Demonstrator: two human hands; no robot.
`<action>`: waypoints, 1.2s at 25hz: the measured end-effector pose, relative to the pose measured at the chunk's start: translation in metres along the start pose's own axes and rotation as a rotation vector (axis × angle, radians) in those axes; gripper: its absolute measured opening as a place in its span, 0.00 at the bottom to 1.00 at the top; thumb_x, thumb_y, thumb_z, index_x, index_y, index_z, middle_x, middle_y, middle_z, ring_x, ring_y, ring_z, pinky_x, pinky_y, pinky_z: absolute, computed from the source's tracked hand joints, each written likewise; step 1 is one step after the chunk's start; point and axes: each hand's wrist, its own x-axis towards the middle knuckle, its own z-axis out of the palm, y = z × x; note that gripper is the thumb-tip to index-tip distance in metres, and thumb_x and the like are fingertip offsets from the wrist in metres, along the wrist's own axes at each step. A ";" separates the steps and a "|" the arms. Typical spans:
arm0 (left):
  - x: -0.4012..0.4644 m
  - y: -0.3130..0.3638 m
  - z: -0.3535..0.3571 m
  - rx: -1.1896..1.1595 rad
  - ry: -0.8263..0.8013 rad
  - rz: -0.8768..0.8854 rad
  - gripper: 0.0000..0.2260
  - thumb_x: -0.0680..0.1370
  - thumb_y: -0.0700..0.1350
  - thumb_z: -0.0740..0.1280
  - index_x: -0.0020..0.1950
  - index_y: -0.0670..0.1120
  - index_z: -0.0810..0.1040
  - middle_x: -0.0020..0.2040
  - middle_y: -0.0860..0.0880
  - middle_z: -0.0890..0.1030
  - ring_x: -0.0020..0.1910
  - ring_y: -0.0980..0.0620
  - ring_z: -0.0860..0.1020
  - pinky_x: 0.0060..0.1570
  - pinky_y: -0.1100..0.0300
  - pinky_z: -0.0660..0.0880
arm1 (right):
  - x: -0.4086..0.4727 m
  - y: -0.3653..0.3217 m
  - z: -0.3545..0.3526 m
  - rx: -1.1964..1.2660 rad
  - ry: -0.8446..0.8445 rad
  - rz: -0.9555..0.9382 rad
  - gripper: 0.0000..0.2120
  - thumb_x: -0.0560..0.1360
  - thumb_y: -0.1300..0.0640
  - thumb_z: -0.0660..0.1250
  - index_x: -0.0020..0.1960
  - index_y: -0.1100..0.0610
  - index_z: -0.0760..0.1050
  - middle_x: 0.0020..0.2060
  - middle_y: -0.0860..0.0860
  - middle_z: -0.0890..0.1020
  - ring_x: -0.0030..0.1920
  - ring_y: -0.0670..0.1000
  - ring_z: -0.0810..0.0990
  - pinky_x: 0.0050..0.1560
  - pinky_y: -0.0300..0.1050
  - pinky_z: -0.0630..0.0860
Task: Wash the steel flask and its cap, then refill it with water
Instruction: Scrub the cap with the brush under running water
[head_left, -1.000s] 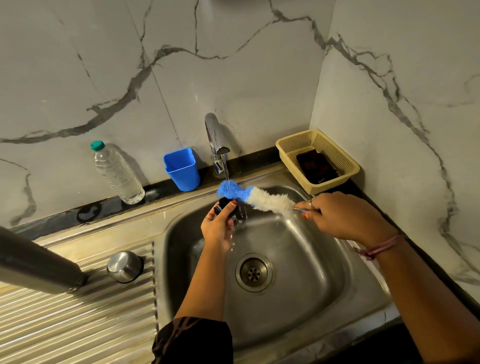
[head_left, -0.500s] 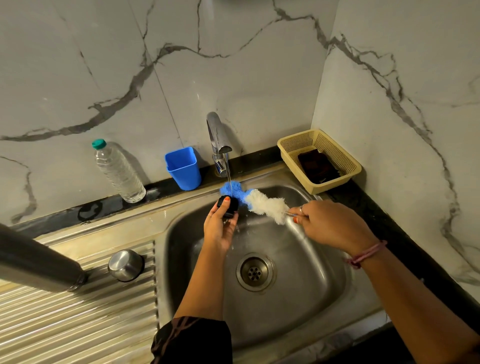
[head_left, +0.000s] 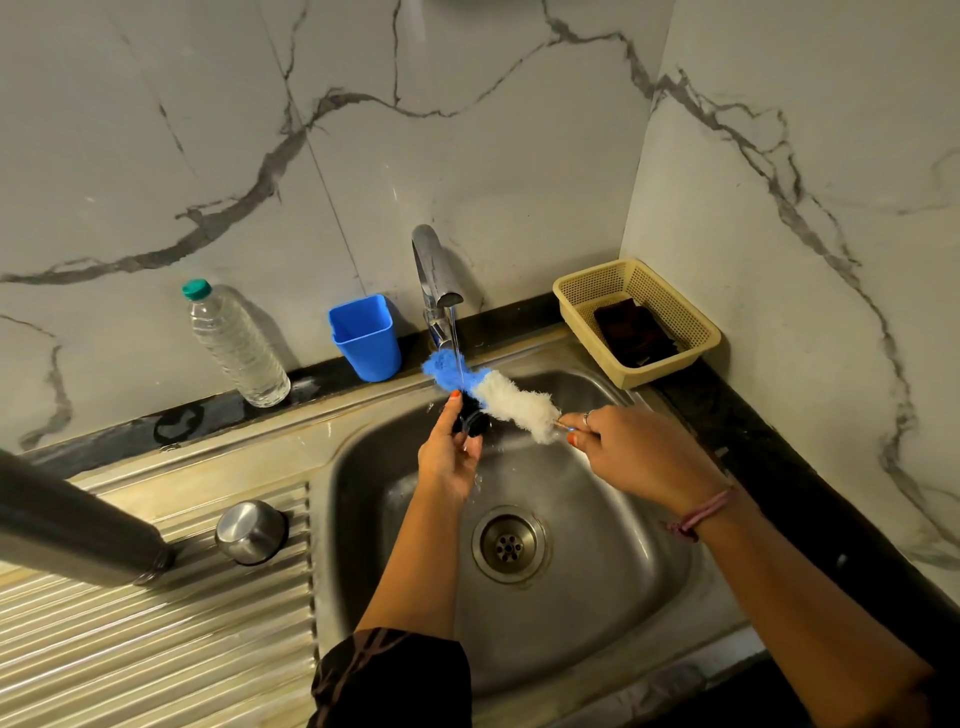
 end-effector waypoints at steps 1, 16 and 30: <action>0.000 0.002 0.000 -0.034 0.021 0.011 0.14 0.74 0.46 0.75 0.55 0.41 0.79 0.50 0.42 0.84 0.47 0.49 0.83 0.42 0.62 0.80 | -0.003 0.001 -0.004 0.029 -0.012 0.000 0.15 0.81 0.50 0.57 0.64 0.50 0.75 0.47 0.51 0.83 0.39 0.48 0.80 0.44 0.45 0.78; 0.020 0.009 -0.010 -0.367 0.019 0.009 0.20 0.77 0.45 0.71 0.66 0.40 0.73 0.65 0.38 0.75 0.62 0.41 0.78 0.53 0.52 0.81 | -0.014 -0.002 0.002 0.139 -0.166 0.017 0.14 0.82 0.54 0.52 0.60 0.53 0.75 0.52 0.53 0.81 0.50 0.53 0.79 0.54 0.51 0.76; 0.015 0.004 -0.011 -0.124 0.003 0.012 0.12 0.77 0.44 0.71 0.56 0.39 0.76 0.57 0.38 0.79 0.58 0.42 0.80 0.59 0.52 0.78 | -0.016 -0.001 0.001 0.121 -0.192 0.058 0.15 0.82 0.54 0.54 0.62 0.56 0.75 0.56 0.54 0.81 0.55 0.54 0.79 0.59 0.53 0.74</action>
